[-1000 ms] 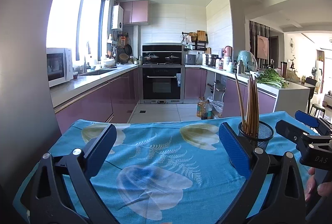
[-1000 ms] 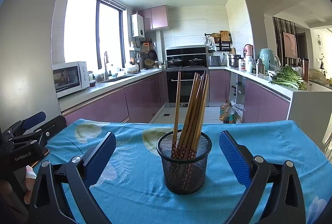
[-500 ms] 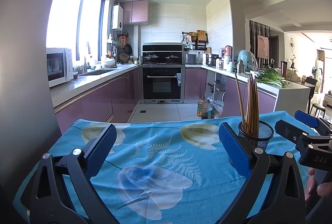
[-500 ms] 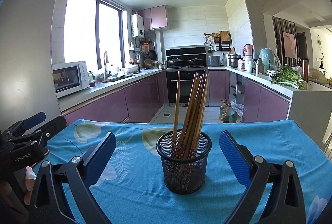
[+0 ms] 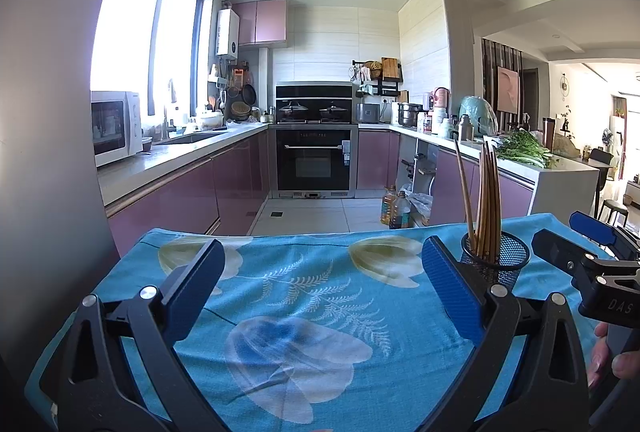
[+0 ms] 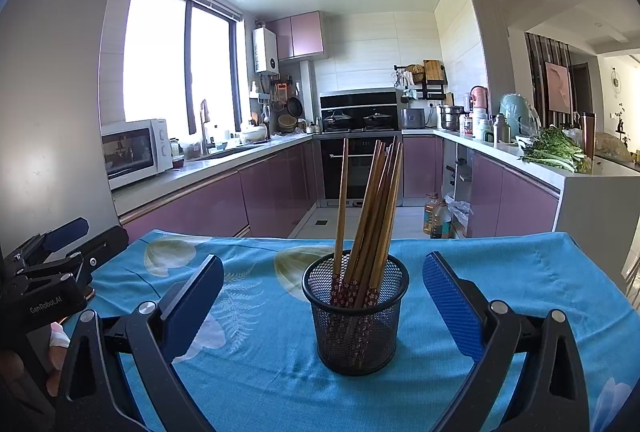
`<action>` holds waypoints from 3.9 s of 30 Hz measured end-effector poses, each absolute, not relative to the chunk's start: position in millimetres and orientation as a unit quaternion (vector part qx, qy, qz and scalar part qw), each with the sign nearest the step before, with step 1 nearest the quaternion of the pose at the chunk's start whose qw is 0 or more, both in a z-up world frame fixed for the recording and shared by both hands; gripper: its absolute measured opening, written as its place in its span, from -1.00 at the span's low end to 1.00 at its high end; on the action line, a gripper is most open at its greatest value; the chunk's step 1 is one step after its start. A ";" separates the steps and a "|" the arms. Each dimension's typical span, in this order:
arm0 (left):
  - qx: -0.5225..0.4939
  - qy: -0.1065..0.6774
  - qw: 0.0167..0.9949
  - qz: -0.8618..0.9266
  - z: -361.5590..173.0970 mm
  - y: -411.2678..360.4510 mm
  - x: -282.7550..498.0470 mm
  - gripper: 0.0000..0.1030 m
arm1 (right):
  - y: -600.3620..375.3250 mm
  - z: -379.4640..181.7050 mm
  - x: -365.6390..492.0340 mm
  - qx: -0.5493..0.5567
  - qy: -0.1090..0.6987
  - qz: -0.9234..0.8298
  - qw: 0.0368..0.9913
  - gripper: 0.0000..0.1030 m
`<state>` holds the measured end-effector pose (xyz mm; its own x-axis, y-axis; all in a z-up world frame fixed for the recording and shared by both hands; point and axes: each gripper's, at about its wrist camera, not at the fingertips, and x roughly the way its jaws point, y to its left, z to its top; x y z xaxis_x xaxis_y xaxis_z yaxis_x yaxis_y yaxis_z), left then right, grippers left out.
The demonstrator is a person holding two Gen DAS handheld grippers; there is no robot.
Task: Organize utensils
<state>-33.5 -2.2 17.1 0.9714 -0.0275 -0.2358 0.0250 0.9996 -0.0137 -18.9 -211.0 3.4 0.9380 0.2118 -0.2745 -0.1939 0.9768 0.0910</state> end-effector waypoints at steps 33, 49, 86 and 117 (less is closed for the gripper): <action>-0.005 0.118 0.993 -0.013 17.3 -1.5 -32.5 0.89 | -211.6 2.2 -20.3 0.036 0.140 0.102 0.984 0.87; -0.004 0.115 0.993 -0.011 19.0 -1.7 -30.8 0.89 | -209.4 3.3 -21.0 0.037 0.138 0.098 0.985 0.87; -0.004 0.115 0.993 -0.010 20.5 -3.7 -28.3 0.89 | -206.6 2.8 -22.4 0.040 0.138 0.095 0.985 0.87; -0.003 0.115 0.993 -0.011 19.5 -8.0 -29.8 0.89 | -206.0 3.0 -23.5 0.041 0.137 0.095 0.985 0.87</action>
<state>-29.8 -8.0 19.5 0.9733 -0.0228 -0.2284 0.0213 0.9997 -0.0088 -23.5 -206.0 3.0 0.9445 0.1989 -0.2613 -0.1765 0.9785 0.1068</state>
